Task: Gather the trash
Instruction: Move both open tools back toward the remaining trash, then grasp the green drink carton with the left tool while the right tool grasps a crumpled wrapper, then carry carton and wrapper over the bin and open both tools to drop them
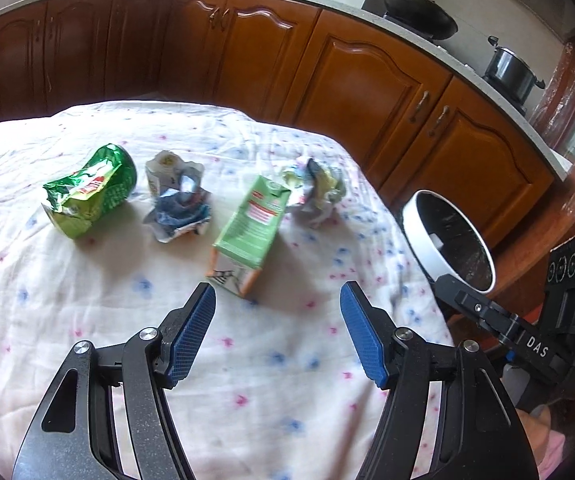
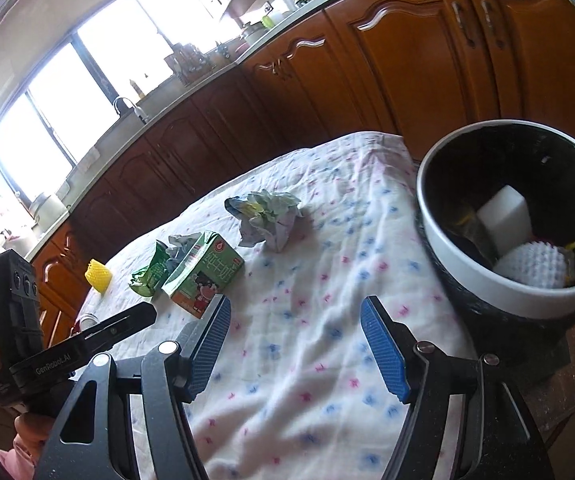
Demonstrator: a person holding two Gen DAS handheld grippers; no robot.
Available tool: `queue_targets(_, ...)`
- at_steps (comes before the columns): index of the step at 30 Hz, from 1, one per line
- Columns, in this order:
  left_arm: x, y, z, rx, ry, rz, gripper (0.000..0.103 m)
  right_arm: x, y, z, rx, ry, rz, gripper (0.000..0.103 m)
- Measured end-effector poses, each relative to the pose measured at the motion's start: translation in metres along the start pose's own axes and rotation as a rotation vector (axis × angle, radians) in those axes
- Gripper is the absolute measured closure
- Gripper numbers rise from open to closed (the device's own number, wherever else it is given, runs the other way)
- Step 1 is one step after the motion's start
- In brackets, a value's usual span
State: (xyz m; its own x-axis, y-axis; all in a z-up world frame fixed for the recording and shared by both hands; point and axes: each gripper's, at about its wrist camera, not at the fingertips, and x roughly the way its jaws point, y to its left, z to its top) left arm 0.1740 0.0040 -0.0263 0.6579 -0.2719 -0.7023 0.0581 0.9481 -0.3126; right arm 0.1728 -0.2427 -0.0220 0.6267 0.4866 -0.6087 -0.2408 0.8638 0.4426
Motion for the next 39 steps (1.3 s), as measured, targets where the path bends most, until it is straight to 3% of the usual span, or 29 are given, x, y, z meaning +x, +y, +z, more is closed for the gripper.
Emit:
queue_targets(22,0.052,0.009,0.031,0.103,0.053,0.021,0.037,0.111,0.019,0.063,-0.066,0.068,0.041,0.033)
queue_targets(24,0.055,0.009,0.03,0.104,0.057,0.014,0.043,0.121,0.015,0.066,-0.054,0.084,0.047,0.034)
queue_targets(26,0.057,0.007,0.028,0.114,0.066,0.009,0.054,0.125,0.013,0.066,-0.05,0.095,0.061,0.041)
queue_targets(28,0.06,0.005,0.027,0.126,0.077,0.007,0.067,0.124,0.015,0.063,-0.068,0.105,0.05,0.076)
queue_targets(31,0.058,0.002,0.024,0.135,0.069,0.012,0.068,0.117,0.016,0.062,-0.087,0.094,0.031,0.095)
queue_targets(39,0.042,-0.002,0.02,0.112,0.044,-0.018,0.069,0.068,0.012,0.049,-0.1,0.028,0.019,0.098)
